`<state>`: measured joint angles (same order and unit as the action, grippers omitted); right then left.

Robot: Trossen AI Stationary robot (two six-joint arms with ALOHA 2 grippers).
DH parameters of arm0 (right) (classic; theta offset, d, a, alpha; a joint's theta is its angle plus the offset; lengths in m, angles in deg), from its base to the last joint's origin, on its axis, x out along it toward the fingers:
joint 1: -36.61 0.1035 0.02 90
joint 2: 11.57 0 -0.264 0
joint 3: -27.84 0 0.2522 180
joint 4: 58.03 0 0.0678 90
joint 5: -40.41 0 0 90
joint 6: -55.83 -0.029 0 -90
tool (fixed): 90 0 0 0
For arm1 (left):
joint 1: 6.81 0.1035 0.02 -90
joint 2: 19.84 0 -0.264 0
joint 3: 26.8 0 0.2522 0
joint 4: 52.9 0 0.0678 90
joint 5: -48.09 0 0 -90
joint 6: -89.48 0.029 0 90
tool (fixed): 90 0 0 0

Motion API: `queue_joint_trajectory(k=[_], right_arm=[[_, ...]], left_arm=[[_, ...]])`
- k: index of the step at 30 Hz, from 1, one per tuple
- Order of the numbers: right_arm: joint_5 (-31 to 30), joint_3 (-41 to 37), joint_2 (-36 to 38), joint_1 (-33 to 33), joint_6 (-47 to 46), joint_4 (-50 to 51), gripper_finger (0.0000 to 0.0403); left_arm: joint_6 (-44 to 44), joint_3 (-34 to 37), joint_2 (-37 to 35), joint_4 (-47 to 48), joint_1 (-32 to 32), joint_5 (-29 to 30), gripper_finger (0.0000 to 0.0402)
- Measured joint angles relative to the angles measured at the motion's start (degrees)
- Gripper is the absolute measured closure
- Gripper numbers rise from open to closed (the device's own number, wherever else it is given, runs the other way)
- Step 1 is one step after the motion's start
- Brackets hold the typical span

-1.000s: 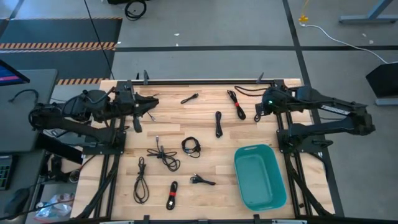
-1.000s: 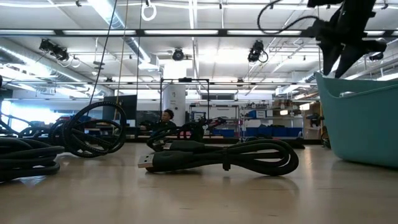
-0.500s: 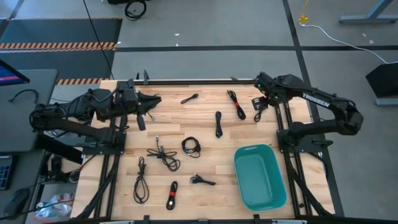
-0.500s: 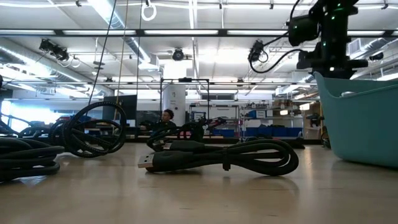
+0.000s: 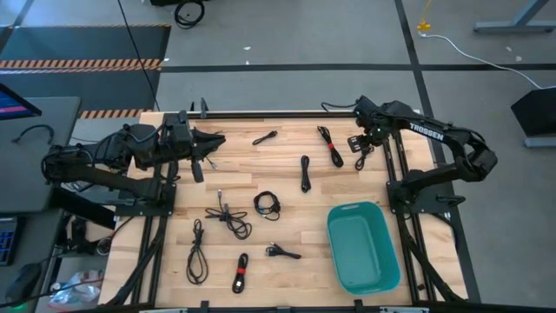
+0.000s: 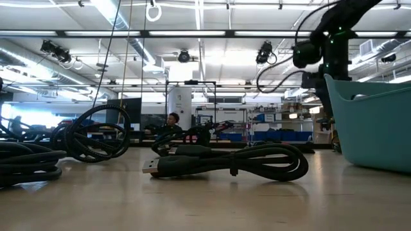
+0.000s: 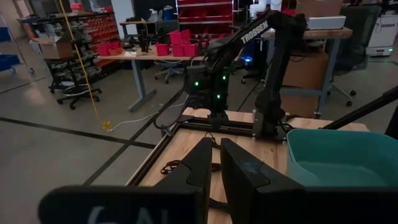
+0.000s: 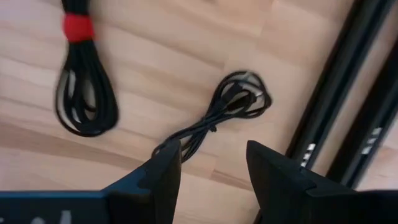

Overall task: Pick and place USB-C Cables
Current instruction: Put the black charger cable into the green bin

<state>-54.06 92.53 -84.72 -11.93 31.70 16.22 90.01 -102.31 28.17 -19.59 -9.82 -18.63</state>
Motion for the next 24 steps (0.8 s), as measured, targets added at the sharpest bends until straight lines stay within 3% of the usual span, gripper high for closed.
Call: queue_joint_trajectory(k=[9,15,24], right_arm=[[1.7,-8.1,0.1,-3.8,3.0,-6.8,0.0215],[1.6,-8.2,0.1,-7.8,5.7,-8.7,0.0215],[2.1,-8.2,0.1,-8.1,3.0,-10.0,0.0215]], left_arm=[[0.0,0.0,0.0,0.0,0.0,0.0,0.0361],[-1.4,0.0,0.0,0.0,0.0,0.0,0.0361],[-1.4,0.0,0.0,0.0,0.0,0.0,0.0361]])
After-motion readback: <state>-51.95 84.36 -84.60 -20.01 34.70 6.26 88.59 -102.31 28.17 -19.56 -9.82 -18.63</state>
